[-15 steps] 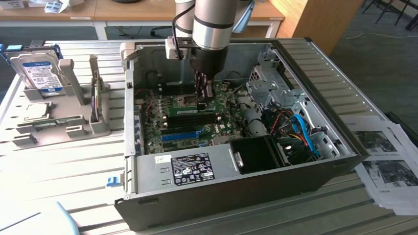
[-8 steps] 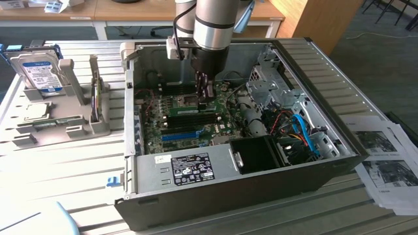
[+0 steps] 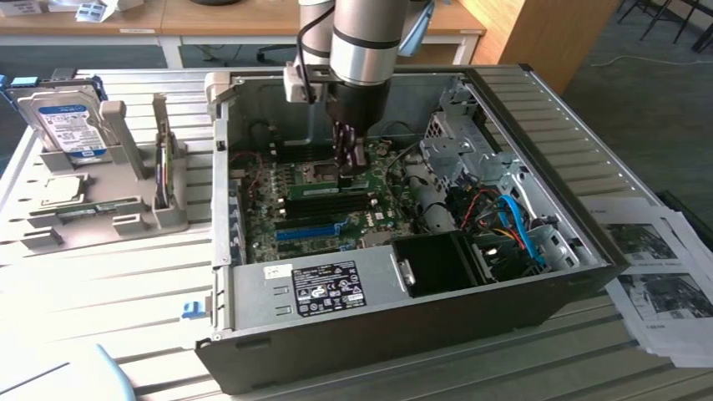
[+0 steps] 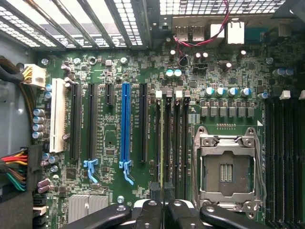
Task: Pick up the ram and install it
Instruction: 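Pick up the ram and move it above insertion slot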
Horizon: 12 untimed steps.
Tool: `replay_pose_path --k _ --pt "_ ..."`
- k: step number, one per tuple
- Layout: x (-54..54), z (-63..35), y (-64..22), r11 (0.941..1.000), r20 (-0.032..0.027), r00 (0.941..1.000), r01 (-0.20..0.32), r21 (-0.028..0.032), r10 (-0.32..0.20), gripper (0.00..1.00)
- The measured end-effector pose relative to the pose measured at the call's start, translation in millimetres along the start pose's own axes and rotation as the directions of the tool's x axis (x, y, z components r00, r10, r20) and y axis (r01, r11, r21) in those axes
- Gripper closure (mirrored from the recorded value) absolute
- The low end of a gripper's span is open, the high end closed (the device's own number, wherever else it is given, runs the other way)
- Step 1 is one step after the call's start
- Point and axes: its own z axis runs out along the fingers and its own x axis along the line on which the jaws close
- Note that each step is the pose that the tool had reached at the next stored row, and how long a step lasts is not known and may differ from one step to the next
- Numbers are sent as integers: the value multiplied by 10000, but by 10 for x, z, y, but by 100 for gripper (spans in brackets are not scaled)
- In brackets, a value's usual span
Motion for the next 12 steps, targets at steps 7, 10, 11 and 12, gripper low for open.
replay_pose_path --k 7,10,11,12 --pt "-1 6 41 10000 1 10000 2 4 -2 89" --pt "0 5 45 10000 -1 10000 4 4 -4 89" --pt "0 7 45 10000 -1 10000 4 4 -4 89" --pt "0 16 45 10000 0 10000 4 5 -4 89"
